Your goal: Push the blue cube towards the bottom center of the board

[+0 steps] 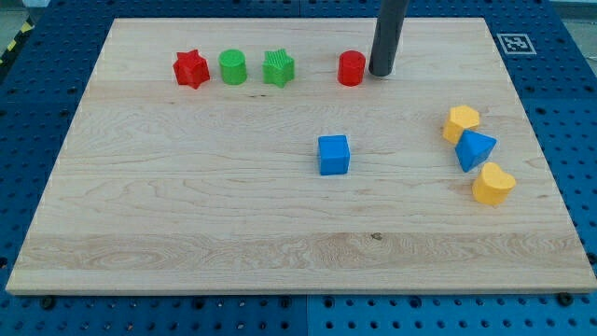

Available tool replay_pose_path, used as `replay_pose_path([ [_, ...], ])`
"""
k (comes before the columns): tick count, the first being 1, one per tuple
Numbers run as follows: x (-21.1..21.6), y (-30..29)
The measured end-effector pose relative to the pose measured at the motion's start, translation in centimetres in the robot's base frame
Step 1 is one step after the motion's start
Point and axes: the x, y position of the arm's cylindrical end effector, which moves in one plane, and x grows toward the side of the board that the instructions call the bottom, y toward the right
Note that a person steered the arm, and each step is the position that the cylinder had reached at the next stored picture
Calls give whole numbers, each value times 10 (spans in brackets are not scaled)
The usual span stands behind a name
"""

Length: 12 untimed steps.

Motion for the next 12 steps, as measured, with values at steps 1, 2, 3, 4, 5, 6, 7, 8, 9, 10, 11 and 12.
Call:
replay_pose_path([
  [1, 0, -10],
  [2, 0, -18],
  [3, 0, -18],
  [4, 0, -21],
  [5, 0, -28],
  [6, 0, -28],
  [7, 10, -16],
  [8, 34, -7],
  [9, 48, -11],
  [10, 65, -38],
  [11, 125, -69],
  [12, 170, -84],
])
